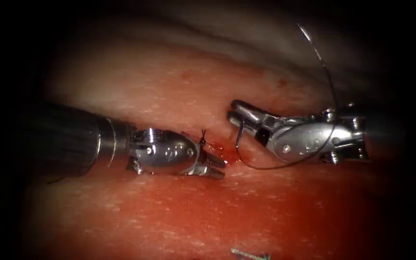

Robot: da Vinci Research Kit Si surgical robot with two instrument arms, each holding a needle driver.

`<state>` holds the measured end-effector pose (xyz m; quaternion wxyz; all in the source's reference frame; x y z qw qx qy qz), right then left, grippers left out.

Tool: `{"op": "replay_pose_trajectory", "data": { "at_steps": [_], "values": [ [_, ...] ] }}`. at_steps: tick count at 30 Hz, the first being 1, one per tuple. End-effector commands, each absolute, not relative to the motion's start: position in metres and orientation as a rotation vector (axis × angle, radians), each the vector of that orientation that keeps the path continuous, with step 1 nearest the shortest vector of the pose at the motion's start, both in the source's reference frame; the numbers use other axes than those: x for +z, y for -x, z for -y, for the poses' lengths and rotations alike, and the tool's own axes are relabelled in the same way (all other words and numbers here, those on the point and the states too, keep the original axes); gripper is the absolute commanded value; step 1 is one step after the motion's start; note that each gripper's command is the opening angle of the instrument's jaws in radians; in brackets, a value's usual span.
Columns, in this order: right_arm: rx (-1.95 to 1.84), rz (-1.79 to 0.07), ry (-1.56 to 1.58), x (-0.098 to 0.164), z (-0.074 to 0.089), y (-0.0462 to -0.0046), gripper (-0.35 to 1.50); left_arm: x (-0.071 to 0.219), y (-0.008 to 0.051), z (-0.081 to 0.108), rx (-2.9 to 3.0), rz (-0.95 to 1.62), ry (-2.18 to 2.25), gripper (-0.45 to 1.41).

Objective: Wound Closure

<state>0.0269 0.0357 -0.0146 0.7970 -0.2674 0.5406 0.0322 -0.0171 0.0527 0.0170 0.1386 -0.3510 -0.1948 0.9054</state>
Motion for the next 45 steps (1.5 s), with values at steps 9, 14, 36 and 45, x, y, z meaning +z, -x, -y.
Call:
{"op": "replay_pose_trajectory", "data": {
  "at_steps": [9, 14, 36, 45],
  "values": [
    [0.023, -1.151, 0.615, -0.0126, -0.0321, -0.0287, -0.35, 0.0179, 0.0171, -0.0524, 2.599, 0.581, 1.008, -0.03],
    [0.085, -1.156, 0.493, -0.0114, -0.0302, -0.0286, -0.35, 0.018, 0.0169, -0.0524, 2.601, 0.583, 1.009, -0.03],
    [0.327, -1.142, 0.143, -0.0091, -0.0294, -0.029, -0.35, 0.018, 0.0168, -0.0524, 2.609, 0.588, 0.996, -0.06],
    [0.478, -1.135, 0.02, -0.0092, -0.0298, -0.0288, -0.35, 0.0179, 0.0168, -0.0524, 2.61, 0.589, 0.992, -0.07]
  ]
}}
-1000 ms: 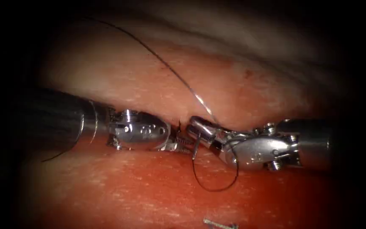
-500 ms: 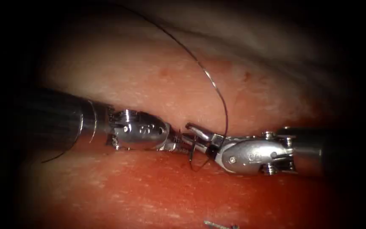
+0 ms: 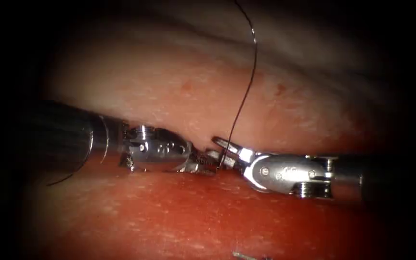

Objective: Wound Closure

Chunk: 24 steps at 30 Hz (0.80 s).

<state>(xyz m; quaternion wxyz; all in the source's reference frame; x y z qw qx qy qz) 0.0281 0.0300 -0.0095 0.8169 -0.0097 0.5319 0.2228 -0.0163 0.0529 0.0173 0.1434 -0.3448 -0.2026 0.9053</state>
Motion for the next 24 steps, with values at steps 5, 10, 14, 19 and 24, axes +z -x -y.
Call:
{"op": "replay_pose_trajectory", "data": {
  "at_steps": [5, 10, 14, 19, 24],
  "values": [
    [0.52, -1.127, -0.021, -0.0091, -0.0299, -0.0285, -0.35, 0.0179, 0.0168, -0.0524, 2.612, 0.591, 0.989, -0.07],
    [0.568, -1.111, -0.023, -0.0093, -0.0301, -0.0284, -0.35, 0.0177, 0.0168, -0.0524, 2.612, 0.592, 0.989, -0.07],
    [0.489, -1.119, 0.106, -0.0107, -0.0315, -0.0282, -0.35, 0.0174, 0.0171, -0.0521, 2.612, 0.592, 0.983, -0.07],
    [0.392, -1.133, 0.236, -0.0123, -0.0331, -0.0282, -0.35, 0.0168, 0.0178, -0.0517, 2.608, 0.602, 0.985, -0.07],
    [0.381, -1.152, 0.284, -0.0129, -0.0345, -0.0279, -0.35, 0.0163, 0.0183, -0.0513, 2.607, 0.609, 0.987, -0.07]
  ]
}}
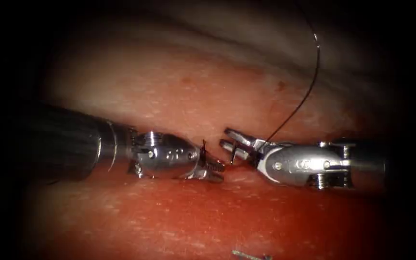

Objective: Wound Closure

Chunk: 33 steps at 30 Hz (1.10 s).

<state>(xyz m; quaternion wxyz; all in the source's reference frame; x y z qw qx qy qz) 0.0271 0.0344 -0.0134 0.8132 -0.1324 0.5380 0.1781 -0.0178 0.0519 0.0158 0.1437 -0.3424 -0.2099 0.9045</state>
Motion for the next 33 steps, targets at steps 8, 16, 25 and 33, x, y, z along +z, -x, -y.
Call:
{"op": "replay_pose_trajectory", "data": {
  "at_steps": [8, 16, 25, 33],
  "values": [
    [0.386, -1.161, 0.286, -0.0128, -0.0356, -0.0277, -0.35, 0.0167, 0.0183, -0.0512, 2.611, 0.607, 0.983, -0.07],
    [0.402, -1.186, 0.296, -0.0138, -0.0367, -0.0274, -0.35, 0.0185, 0.0181, -0.0509, 2.622, 0.615, 0.973, -0.06],
    [0.418, -1.205, 0.297, -0.0137, -0.0376, -0.0272, -0.35, 0.0187, 0.018, -0.0508, 2.621, 0.617, 0.966, -0.06],
    [0.447, -1.243, 0.272, -0.0132, -0.0383, -0.0272, -0.35, 0.0186, 0.0179, -0.0508, 2.62, 0.618, 0.967, -0.05]
  ]
}}
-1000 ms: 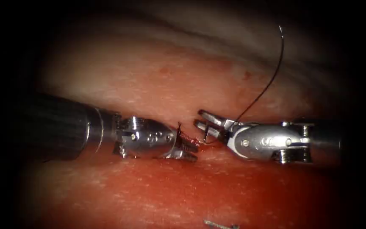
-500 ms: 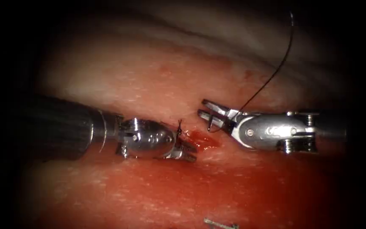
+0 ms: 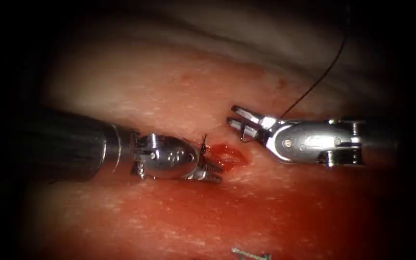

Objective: Wound Closure

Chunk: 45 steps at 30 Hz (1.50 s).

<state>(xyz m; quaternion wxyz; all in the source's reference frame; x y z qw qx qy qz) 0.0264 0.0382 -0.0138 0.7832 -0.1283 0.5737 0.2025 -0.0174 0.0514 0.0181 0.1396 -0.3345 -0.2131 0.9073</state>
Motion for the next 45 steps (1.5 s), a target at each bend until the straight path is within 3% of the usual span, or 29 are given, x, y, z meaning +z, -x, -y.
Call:
{"op": "replay_pose_trajectory", "data": {
  "at_steps": [1, 13, 35, 45],
  "values": [
    [0.463, -1.252, 0.254, -0.0131, -0.0384, -0.0272, -0.35, 0.0186, 0.0179, -0.0508, 2.62, 0.618, 0.967, -0.05],
    [0.657, -1.267, 0.007, -0.0114, -0.0413, -0.0268, -0.35, 0.0183, 0.0181, -0.0507, 2.618, 0.62, 0.966, -0.05],
    [0.682, -1.28, 0.045, -0.011, -0.0436, -0.0261, -0.35, 0.0182, 0.0181, -0.0507, 2.62, 0.62, 0.962, -0.05],
    [0.904, -1.25, -0.153, -0.0103, -0.0442, -0.0262, -0.35, 0.0183, 0.0182, -0.0507, 2.62, 0.624, 0.964, -0.06]
  ]
}}
